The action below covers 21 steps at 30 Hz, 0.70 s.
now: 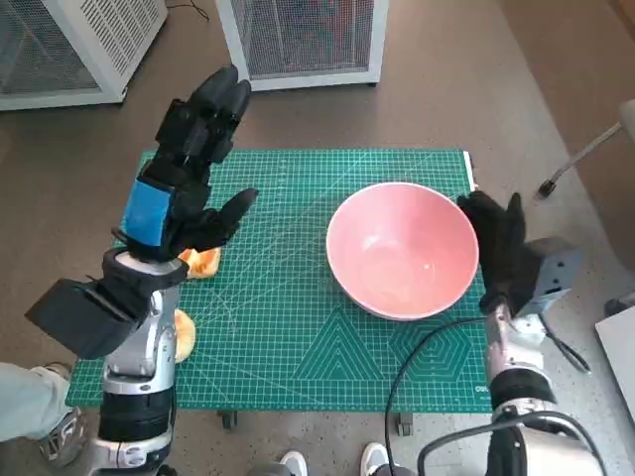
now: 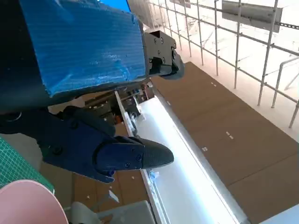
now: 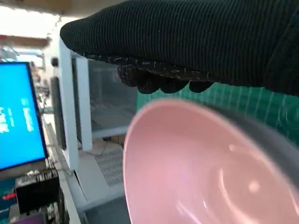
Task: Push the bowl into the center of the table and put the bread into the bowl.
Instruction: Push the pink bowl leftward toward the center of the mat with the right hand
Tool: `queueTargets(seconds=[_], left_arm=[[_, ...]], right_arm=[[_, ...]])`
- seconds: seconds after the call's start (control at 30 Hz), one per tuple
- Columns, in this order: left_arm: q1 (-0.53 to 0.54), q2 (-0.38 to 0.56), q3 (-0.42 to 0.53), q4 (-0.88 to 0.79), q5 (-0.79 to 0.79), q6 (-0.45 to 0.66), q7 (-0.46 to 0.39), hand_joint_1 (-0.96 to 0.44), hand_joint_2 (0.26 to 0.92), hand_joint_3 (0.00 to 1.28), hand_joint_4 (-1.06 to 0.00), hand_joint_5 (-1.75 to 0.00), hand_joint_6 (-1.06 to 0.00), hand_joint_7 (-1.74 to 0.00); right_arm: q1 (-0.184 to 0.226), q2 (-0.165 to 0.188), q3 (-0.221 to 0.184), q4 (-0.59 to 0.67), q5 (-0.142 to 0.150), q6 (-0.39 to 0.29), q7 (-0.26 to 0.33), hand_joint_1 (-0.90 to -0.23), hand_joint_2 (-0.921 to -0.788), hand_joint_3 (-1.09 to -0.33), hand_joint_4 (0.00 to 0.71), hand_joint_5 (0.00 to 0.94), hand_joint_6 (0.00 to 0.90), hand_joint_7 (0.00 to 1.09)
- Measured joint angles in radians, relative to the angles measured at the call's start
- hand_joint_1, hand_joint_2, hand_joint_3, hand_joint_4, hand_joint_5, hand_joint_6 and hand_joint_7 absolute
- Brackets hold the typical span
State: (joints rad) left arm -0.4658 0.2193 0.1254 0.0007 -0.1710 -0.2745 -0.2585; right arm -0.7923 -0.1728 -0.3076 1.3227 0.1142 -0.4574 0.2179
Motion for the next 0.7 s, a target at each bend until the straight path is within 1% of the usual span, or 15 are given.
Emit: queueTargets(seconds=[0.17, 0.27, 0.33, 0.47, 0.6, 0.7], left_arm=[[0.004, 0.004, 0.003, -0.004, -0.001, 0.0, -0.003, -0.64, 0.921, 0.34, -0.22, 0.0, -0.1, -0.43], [0.005, 0.004, 0.003, -0.006, -0.001, 0.0, -0.004, -0.64, 0.921, 0.34, -0.22, 0.0, -0.1, -0.43], [0.006, 0.005, 0.005, -0.006, -0.006, 0.0, -0.007, -0.63, 0.921, 0.34, -0.22, 0.0, -0.1, -0.43], [0.015, 0.007, 0.012, -0.008, -0.027, 0.0, -0.015, -0.62, 0.921, 0.34, -0.22, 0.0, -0.1, -0.43], [0.027, 0.007, 0.01, -0.021, -0.025, 0.003, -0.015, -0.62, 0.921, 0.34, -0.22, 0.0, -0.1, -0.42], [0.034, 0.009, 0.011, -0.032, -0.023, 0.004, -0.012, -0.61, 0.921, 0.34, -0.22, 0.0, -0.1, -0.42]], right_arm=[[0.0, 0.021, -0.001, 0.0, 0.0, 0.011, 0.004, -0.534, -0.921, -0.66, 0.209, 0.005, 0.336, 0.01], [0.0, 0.023, -0.002, 0.0, 0.0, 0.013, 0.005, -0.534, -0.921, -0.66, 0.209, 0.004, 0.337, 0.01], [-0.002, 0.026, -0.002, 0.0, 0.0, 0.016, 0.006, -0.548, -0.921, -0.629, 0.214, 0.005, 0.354, 0.02], [-0.018, 0.053, -0.002, 0.0, 0.0, 0.028, 0.007, -0.567, -0.921, -0.6, 0.217, 0.005, 0.366, 0.03], [-0.033, 0.084, 0.003, 0.0, -0.002, 0.028, 0.008, -0.574, -0.921, -0.594, 0.217, 0.004, 0.37, 0.03], [-0.043, 0.099, 0.008, 0.0, -0.003, 0.028, 0.008, -0.577, -0.921, -0.592, 0.219, 0.005, 0.372, 0.03]])
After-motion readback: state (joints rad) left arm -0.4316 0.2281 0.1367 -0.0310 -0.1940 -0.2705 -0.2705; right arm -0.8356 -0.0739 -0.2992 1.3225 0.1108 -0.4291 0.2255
